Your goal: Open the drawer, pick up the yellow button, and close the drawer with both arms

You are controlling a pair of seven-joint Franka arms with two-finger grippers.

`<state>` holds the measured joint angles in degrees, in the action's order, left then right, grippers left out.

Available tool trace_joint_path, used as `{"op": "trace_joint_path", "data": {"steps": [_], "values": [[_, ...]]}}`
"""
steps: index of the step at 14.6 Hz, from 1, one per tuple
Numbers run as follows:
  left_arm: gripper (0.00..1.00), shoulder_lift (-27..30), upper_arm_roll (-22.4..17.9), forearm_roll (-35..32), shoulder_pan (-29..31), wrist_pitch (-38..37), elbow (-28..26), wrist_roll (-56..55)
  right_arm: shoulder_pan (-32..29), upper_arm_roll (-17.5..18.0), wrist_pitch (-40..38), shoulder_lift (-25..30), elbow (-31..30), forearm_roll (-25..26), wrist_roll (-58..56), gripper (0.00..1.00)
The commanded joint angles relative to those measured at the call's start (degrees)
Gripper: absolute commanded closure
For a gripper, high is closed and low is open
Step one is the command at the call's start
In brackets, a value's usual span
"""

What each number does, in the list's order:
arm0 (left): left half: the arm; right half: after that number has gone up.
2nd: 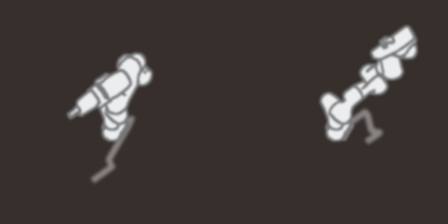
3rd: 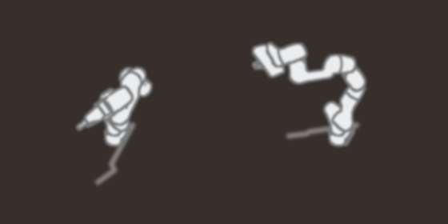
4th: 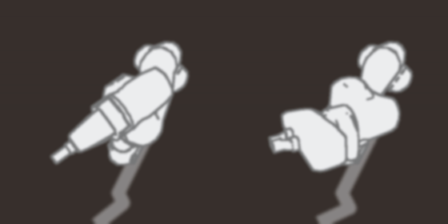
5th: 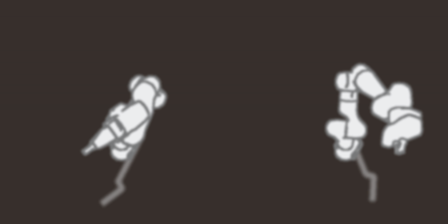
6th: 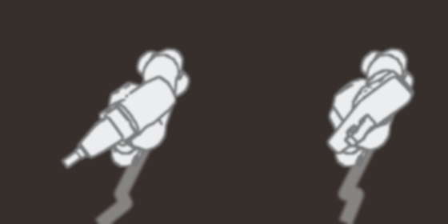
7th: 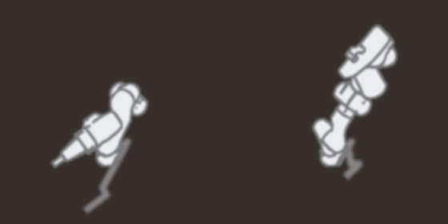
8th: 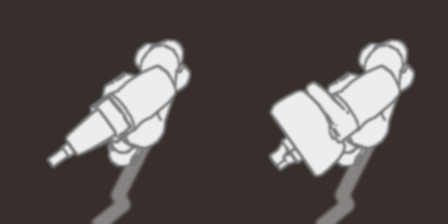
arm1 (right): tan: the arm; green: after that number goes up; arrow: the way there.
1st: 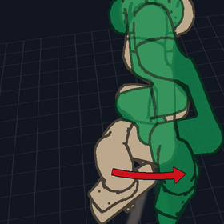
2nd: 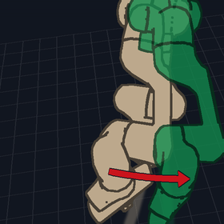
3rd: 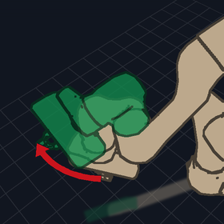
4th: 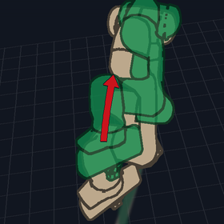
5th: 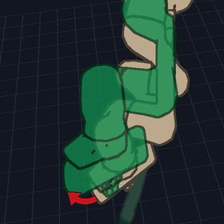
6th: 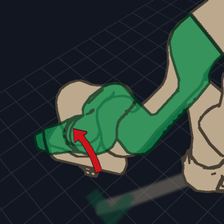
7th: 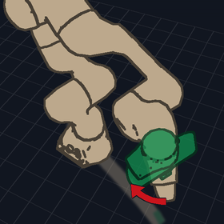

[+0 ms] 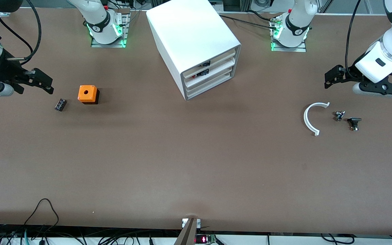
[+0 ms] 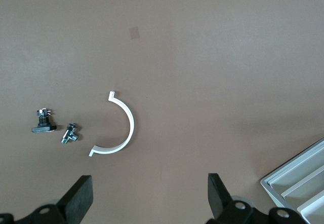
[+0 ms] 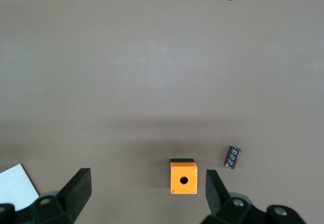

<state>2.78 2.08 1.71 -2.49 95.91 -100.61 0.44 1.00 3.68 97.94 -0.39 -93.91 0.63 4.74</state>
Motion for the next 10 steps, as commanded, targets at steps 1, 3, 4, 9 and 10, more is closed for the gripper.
{"op": "trace_joint_path", "data": {"steps": [1, 3, 4, 9, 10], "values": [[0.00, -0.1, 0.0, 0.6, -0.1, -1.2, 1.1, -0.1, 0.1, 0.0, -1.0, -0.8, 1.5, 0.1, 1.4, 0.00], [0.00, -0.1, 0.0, 0.6, -0.1, -1.2, 1.1, -0.1, 0.2, 0.1, -1.0, -0.7, 1.6, 0.5, 0.9, 0.00], [0.00, -0.1, 0.0, 0.6, -0.1, -1.2, 1.1, -0.2, 0.1, 0.1, -1.2, -0.8, 1.6, 0.2, 0.8, 0.00], [0.00, 0.1, 0.0, 0.7, -0.1, -2.0, 1.2, -0.1, 0.1, 0.1, -1.1, -1.7, 0.4, 0.5, 1.2, 0.00], [0.00, 0.2, 0.3, 0.8, -0.2, -2.6, 1.2, -0.1, 0.1, 0.1, -1.7, -2.3, 0.4, 0.5, 0.2, 0.00]]}}
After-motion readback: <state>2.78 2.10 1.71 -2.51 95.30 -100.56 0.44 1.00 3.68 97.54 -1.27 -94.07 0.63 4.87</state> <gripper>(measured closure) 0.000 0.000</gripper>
